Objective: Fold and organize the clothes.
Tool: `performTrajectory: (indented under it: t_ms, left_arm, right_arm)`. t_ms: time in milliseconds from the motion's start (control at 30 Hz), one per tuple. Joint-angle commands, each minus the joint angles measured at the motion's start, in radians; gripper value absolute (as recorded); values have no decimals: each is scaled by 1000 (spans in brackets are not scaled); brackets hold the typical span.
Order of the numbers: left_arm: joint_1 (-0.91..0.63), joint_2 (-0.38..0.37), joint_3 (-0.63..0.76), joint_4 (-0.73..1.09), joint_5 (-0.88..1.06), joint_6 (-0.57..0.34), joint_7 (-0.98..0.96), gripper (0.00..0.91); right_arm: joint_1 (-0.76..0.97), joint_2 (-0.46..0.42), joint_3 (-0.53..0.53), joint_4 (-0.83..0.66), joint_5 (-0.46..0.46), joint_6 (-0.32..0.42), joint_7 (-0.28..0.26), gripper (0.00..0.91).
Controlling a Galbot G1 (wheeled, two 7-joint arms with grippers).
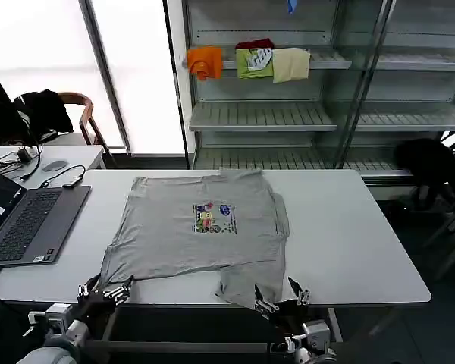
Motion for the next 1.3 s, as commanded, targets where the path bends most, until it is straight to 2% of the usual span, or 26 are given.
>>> performTrajectory:
  t_ms: [33, 67, 133, 167, 200, 233, 300, 367, 433, 500, 533, 600, 633, 667, 700, 767, 900, 1133, 1200, 1300]
  left_arm:
    - [5, 0, -9, 13, -8, -13, -3, 907]
    - [4, 0, -11, 14, -11, -12, -3, 897]
    - [1, 0, -18, 16, -18, -11, -1, 806]
    - [0, 0, -21, 15, -19, -12, -1, 655]
    - [0, 2, -28, 15, -34, -12, 1, 595]
    - [0, 3, -34, 15, -42, -11, 3, 514]
    - [2, 7, -43, 14, -49, -10, 8, 433]
    - [6, 13, -50, 17, -53, -10, 12, 413]
    - [11, 16, -52, 21, -53, -10, 15, 333]
    - [16, 17, -49, 30, -49, -11, 16, 322]
    - [17, 16, -46, 34, -46, -12, 17, 312]
    - [19, 12, -40, 40, -43, -13, 18, 282]
    - [18, 11, -38, 42, -40, -13, 18, 171]
    - [18, 8, -35, 44, -34, -13, 18, 121]
    - [18, 7, -34, 45, -32, -13, 18, 30]
    - [16, 7, -30, 48, -25, -13, 16, 10]
    - [10, 4, -27, 53, -18, -15, 10, 10]
    - [10, 0, -18, 42, -20, -20, 13, 0]
    - [6, -3, -19, 36, -23, -20, 9, 0]
    - [-8, -10, -26, -7, -62, -34, -18, 0]
  right_arm:
    - [-8, -2, -11, 5, -8, -4, 14, 856]
    - [-9, -1, -9, 4, -7, -3, 14, 846]
    - [-10, -1, 0, -2, -3, 0, 13, 826]
    - [-10, 0, 1, -4, -2, 1, 12, 766]
    - [-10, 0, 3, -7, -1, 2, 11, 746]
    - [-8, 0, 4, -10, 0, 2, 10, 645]
    - [-5, 0, 3, -17, 0, 1, 8, 504]
    - [2, 0, 0, -30, 1, 0, 8, 453]
    - [10, 2, -3, -42, 1, 0, 10, 393]
    - [15, 6, -8, -57, 0, -1, 11, 353]
    - [17, 6, -9, -62, -1, -2, 11, 302]
    - [21, 4, -13, -76, -1, -6, 11, 141]
    - [24, 3, -13, -82, -1, -10, 11, 81]
    - [28, 1, -14, -91, -1, -12, 12, 0]
    - [30, 0, -15, -94, -1, -13, 13, 0]
    - [34, -1, -17, -103, 0, -15, 12, 0]
    - [36, 3, -25, -96, 4, -4, 12, 0]
    - [51, 8, -51, -57, 30, 51, 49, 0]
    - [58, 8, -53, -49, 48, 75, 60, 0]
    - [74, 16, -54, -39, 83, 149, 81, 0]
